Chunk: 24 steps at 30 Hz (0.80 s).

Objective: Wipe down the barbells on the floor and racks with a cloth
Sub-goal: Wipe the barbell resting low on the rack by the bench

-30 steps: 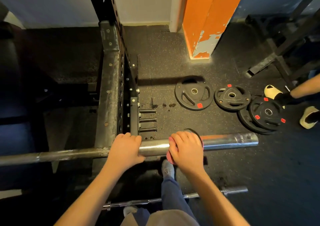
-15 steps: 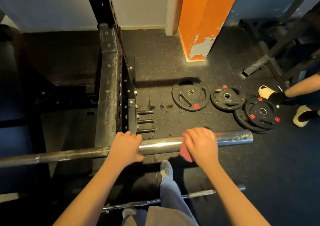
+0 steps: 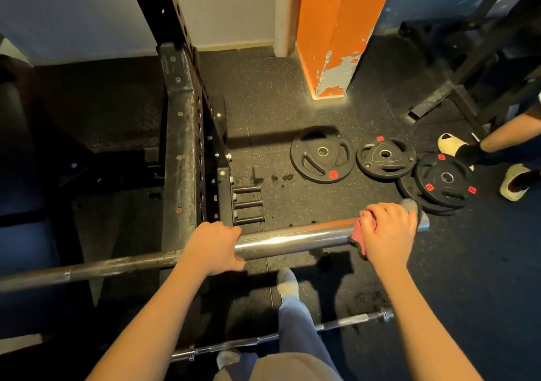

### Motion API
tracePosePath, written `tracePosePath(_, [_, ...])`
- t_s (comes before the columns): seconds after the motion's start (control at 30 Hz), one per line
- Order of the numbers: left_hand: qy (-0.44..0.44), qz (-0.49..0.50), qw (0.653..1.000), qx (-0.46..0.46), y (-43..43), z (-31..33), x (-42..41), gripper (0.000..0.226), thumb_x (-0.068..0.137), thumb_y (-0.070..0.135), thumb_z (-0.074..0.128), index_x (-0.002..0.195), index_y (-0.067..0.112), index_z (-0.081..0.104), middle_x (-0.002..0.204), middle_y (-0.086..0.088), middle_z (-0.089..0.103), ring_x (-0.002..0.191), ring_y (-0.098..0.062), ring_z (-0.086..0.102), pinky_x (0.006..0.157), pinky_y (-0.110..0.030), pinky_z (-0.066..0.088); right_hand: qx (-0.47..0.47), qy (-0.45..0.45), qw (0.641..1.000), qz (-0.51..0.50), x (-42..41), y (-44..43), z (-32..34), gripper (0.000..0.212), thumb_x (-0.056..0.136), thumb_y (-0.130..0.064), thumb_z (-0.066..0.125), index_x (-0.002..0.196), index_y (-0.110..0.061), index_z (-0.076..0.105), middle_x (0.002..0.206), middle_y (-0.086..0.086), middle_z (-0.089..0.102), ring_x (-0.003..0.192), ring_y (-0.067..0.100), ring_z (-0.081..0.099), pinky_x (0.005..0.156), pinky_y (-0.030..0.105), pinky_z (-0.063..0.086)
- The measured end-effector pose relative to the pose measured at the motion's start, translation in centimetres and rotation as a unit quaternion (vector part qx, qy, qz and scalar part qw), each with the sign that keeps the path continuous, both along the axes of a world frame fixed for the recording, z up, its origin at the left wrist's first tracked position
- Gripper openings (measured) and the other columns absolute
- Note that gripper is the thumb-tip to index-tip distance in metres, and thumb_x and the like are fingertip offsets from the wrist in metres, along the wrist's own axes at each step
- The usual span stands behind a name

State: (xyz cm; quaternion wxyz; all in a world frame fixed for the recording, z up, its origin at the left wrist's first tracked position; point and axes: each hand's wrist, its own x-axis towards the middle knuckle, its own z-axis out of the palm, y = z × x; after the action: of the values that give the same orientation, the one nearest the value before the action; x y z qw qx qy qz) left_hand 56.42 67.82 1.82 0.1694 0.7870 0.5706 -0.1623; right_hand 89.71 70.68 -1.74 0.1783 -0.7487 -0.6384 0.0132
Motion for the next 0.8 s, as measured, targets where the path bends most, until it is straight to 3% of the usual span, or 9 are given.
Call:
tracePosePath(0.07, [-0.002,0.0,1.0,-0.006,0.0,0.0,0.0,0.047,0.076,0.061,0.056,0.107,0.026,0.054,0.092,0.008,0.062,0.083,-0.011,0.056,0.078,-0.028,0.05,0.016,0.019,1.0,-0.008,-2.4,-1.1,-0.3,0.034,0.089,-0.029,0.043,0.086,-0.011,0.071,0.091,0.004,0.066,0.096,0.026,0.055,0.098,0.047,0.033])
tracePosePath(0.13, [-0.005,0.001,1.0,-0.01,0.1,0.0,-0.1,0.047,0.075,0.061,0.056,0.107,0.026,0.054,0.092,0.009,0.061,0.082,-0.01,0.056,0.077,-0.027,0.051,0.02,0.024,0.997,0.075,-3.6,-1.9,-0.1,0.032,0.092,-0.032,0.043,0.091,-0.014,0.07,0.095,0.0,0.065,0.099,0.023,0.054,0.099,0.044,0.032])
tracePosePath(0.23, [-0.009,0.005,1.0,-0.019,0.2,0.2,-0.1,0.047,0.075,0.061,0.056,0.108,0.027,0.055,0.092,0.009,0.062,0.083,-0.01,0.057,0.079,-0.029,0.052,0.0,-0.006,0.988,0.156,-0.9,-0.6,0.3,0.036,0.093,-0.036,0.039,0.088,-0.018,0.07,0.087,-0.003,0.066,0.085,0.018,0.055,0.087,0.038,0.038])
tracePosePath(0.37, [-0.008,0.001,1.0,-0.018,0.2,0.2,-0.1,0.048,0.076,0.061,0.056,0.108,0.026,0.055,0.092,0.008,0.062,0.083,-0.011,0.058,0.079,-0.029,0.052,0.012,0.012,1.0,-0.017,-3.7,-1.1,0.5,0.033,0.088,-0.029,0.042,0.081,-0.012,0.07,0.083,0.003,0.065,0.088,0.024,0.054,0.092,0.046,0.039])
tracePosePath(0.47, [-0.006,-0.001,1.0,-0.015,0.2,0.2,-0.1,0.048,0.076,0.061,0.057,0.108,0.025,0.055,0.092,0.008,0.063,0.083,-0.012,0.058,0.078,-0.028,0.05,-0.013,0.009,0.994,0.112,-10.7,-3.5,0.2,0.028,0.09,-0.032,0.042,0.085,-0.018,0.066,0.088,-0.003,0.065,0.093,0.022,0.055,0.093,0.044,0.038])
tracePosePath(0.53, [-0.009,0.005,1.0,-0.021,0.3,0.3,-0.2,0.049,0.076,0.061,0.058,0.109,0.025,0.055,0.093,0.008,0.063,0.084,-0.012,0.059,0.078,-0.028,0.05,-0.019,0.017,0.975,0.22,-11.1,-3.3,0.5,0.029,0.094,-0.035,0.043,0.091,-0.021,0.067,0.092,-0.006,0.066,0.094,0.018,0.057,0.092,0.039,0.039])
tracePosePath(0.6, [-0.012,0.007,1.0,-0.023,0.4,0.4,-0.2,0.053,0.076,0.064,0.057,0.11,0.024,0.056,0.093,0.007,0.063,0.084,-0.012,0.058,0.079,-0.029,0.051,-0.012,0.003,0.968,0.249,-9.1,-2.3,0.5,0.028,0.096,-0.036,0.045,0.091,-0.021,0.069,0.088,-0.008,0.067,0.087,0.015,0.059,0.091,0.038,0.041])
tracePosePath(0.7, [-0.035,0.013,0.999,0.0,-0.2,0.4,-0.4,0.059,0.074,0.069,0.059,0.113,0.025,0.055,0.101,0.007,0.061,0.093,-0.012,0.054,0.084,-0.03,0.047,-0.003,-0.005,0.987,0.158,-7.2,-2.3,0.2,0.03,0.094,-0.034,0.045,0.086,-0.019,0.07,0.085,-0.004,0.068,0.086,0.018,0.059,0.094,0.045,0.041])
tracePosePath(0.8, [-0.069,0.046,0.997,0.011,-1.7,0.6,-1.8,0.078,0.07,0.069,0.064,0.133,0.028,0.045,0.124,0.01,0.052,0.114,-0.011,0.046,0.101,-0.031,0.035,-0.024,0.004,0.997,0.075,-11.5,-3.3,0.1,0.034,0.091,-0.032,0.041,0.081,-0.017,0.07,0.084,-0.001,0.068,0.088,0.022,0.058,0.093,0.045,0.041])
